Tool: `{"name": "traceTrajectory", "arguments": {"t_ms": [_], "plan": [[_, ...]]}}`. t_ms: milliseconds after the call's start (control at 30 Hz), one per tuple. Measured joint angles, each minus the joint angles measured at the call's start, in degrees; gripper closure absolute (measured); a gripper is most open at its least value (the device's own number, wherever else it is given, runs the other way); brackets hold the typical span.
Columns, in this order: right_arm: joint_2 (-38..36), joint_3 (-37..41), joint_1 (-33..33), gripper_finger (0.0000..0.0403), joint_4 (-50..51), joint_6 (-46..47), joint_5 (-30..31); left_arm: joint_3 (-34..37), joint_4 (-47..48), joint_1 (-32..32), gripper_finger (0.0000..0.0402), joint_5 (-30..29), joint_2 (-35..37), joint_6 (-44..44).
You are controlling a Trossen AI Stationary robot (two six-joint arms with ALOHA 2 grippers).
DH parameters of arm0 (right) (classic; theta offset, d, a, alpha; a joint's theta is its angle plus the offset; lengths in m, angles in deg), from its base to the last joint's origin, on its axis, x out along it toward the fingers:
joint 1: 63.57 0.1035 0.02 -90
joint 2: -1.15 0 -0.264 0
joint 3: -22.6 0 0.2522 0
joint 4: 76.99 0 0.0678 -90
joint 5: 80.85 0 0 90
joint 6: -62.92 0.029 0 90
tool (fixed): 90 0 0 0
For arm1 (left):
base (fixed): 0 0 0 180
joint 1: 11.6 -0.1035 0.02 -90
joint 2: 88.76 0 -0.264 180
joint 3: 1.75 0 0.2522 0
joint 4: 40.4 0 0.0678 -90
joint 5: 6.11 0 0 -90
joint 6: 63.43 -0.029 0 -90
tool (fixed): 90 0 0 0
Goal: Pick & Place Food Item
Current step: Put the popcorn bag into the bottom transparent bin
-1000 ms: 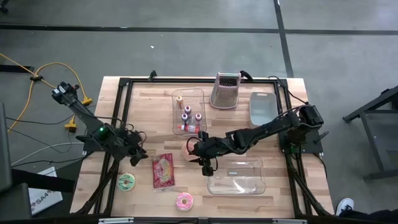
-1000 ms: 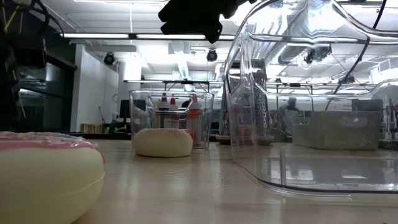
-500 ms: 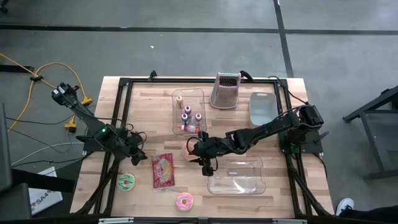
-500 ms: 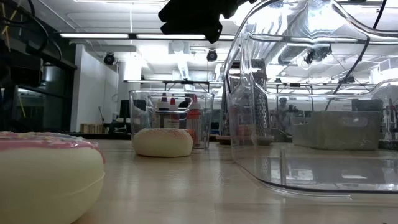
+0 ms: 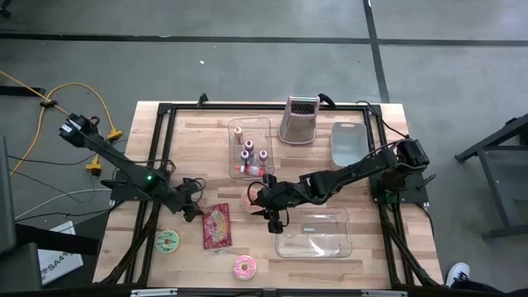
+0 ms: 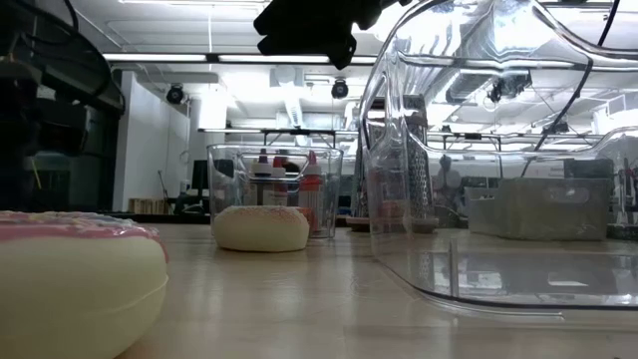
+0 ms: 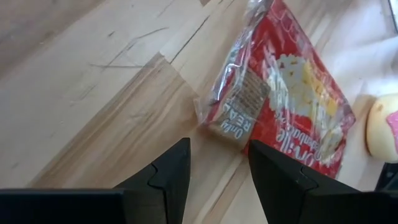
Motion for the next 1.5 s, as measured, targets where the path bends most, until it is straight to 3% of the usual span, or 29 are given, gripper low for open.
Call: {"name": "traceTrajectory", "arguments": {"t_ms": [467,967,1500], "plan": [[0.0,0.0,0.0,0.0277,0.0,0.0,0.0,0.0,-8.5,-4.3,0.0246,4.6,-6.0,-2.9],[0.0,0.0,0.0,0.0277,0.0,0.0,0.0,0.0,-12.5,-4.6,0.0246,4.5,-9.0,-3.8],[0.0,0.0,0.0,0.0277,0.0,0.0,0.0,0.4,-23.8,-4.6,0.0246,4.5,-17.9,-5.0]]}}
